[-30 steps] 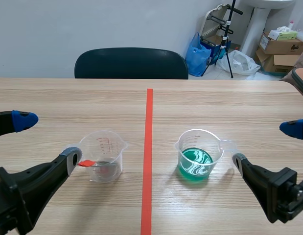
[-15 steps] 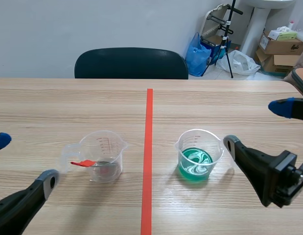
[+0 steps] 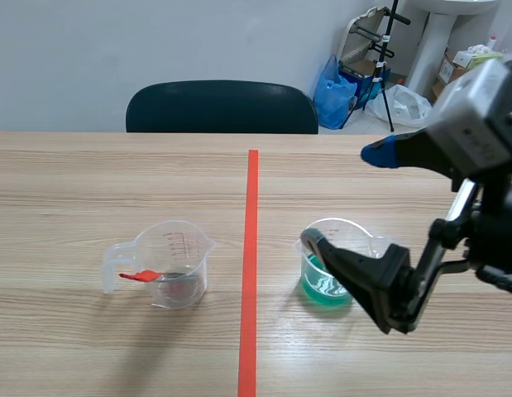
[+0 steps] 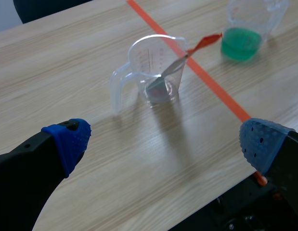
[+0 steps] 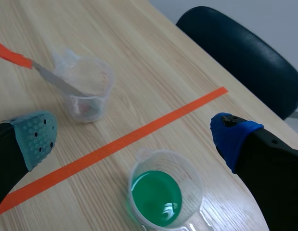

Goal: Do the redox reaction experiment

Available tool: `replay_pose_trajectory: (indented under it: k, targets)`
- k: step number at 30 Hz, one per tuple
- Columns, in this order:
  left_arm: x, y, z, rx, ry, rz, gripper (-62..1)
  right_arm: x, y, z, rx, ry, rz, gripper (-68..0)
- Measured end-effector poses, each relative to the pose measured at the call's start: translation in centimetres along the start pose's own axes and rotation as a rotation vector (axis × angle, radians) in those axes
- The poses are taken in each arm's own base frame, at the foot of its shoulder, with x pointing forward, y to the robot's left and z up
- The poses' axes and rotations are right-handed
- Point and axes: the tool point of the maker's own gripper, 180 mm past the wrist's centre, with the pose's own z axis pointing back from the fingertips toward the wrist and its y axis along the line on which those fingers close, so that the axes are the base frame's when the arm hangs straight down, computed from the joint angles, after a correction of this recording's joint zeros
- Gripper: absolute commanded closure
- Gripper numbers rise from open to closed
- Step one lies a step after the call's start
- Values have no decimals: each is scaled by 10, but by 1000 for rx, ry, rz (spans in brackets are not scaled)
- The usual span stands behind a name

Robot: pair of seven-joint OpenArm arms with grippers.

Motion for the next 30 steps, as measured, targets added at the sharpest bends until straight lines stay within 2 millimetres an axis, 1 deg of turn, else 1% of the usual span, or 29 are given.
replay_pose_trajectory:
  k: [2, 4, 8, 9, 12, 14, 18, 24, 30]
  targets:
    - [-9, -1, 11, 19, 28, -7, -623, 0, 14, -8, 47, 1, 11, -679]
    - [-15, 3, 17, 50, 32, -25, -623, 2, 27, -16, 93, -10, 5, -679]
    - [-8, 4, 24, 68, -30, -60, -623, -3, 50, -29, 175, -16, 17, -679]
    - [-10, 4, 26, 71, -29, -74, -623, -4, 55, -32, 194, -21, 25, -679]
    - [-23, 2, 32, 72, 18, -89, -623, -10, 67, -39, 244, -32, 63, -679]
    - [-30, 3, 35, 77, 36, -79, -623, -11, 74, -45, 274, -54, 74, -679]
    - [-31, 3, 37, 80, 31, -77, -623, -12, 81, -58, 304, -85, 73, -679]
    - [-21, 3, 37, 79, -24, -79, -623, -17, 83, -80, 315, -95, 64, -679]
    - [-18, 3, 37, 77, -43, -79, -623, -18, 96, -98, 349, -108, 93, -679]
